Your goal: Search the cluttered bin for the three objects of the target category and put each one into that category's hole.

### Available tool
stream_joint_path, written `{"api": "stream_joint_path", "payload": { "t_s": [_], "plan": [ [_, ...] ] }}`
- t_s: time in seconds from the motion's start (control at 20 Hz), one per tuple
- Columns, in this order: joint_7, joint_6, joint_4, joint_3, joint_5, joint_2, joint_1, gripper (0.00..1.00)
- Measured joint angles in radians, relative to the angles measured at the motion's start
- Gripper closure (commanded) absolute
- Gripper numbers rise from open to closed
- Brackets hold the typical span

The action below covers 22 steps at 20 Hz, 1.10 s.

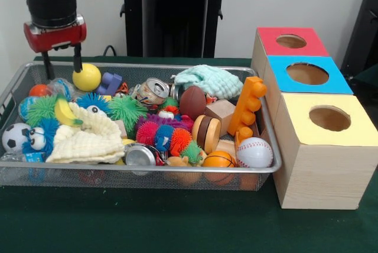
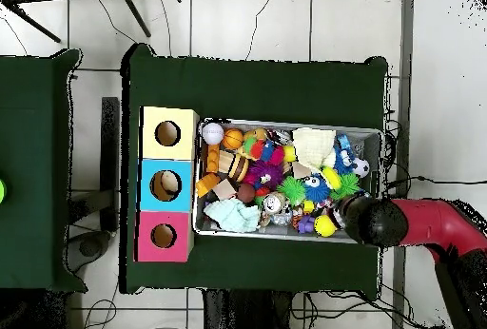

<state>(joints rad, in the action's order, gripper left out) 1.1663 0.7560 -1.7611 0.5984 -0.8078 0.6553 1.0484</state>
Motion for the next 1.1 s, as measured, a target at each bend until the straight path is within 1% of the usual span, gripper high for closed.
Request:
{"api": "stream_joint_path", "payload": {
  "t_s": [0.25,0.35,0.45,0.7,0.9,1.0,1.1],
  "plan": [
    [-0.021,0.000,0.052,0.008,-0.031,-0.058,0.022,0.00],
    [-0.060,0.000,0.080,0.010,-0.050,-0.083,0.028,0.00],
    [-0.080,0.000,0.090,0.010,-0.057,-0.089,0.028,0.00],
    [-0.181,0.018,0.125,0.010,-0.075,-0.102,0.025,0.00],
    [-0.254,0.057,0.138,0.010,-0.075,-0.102,0.017,0.00],
    [-0.270,0.071,0.138,0.010,-0.075,-0.102,0.014,0.00],
    [-0.298,0.108,0.138,0.009,-0.075,-0.101,0.004,0.00]
  ]
}}
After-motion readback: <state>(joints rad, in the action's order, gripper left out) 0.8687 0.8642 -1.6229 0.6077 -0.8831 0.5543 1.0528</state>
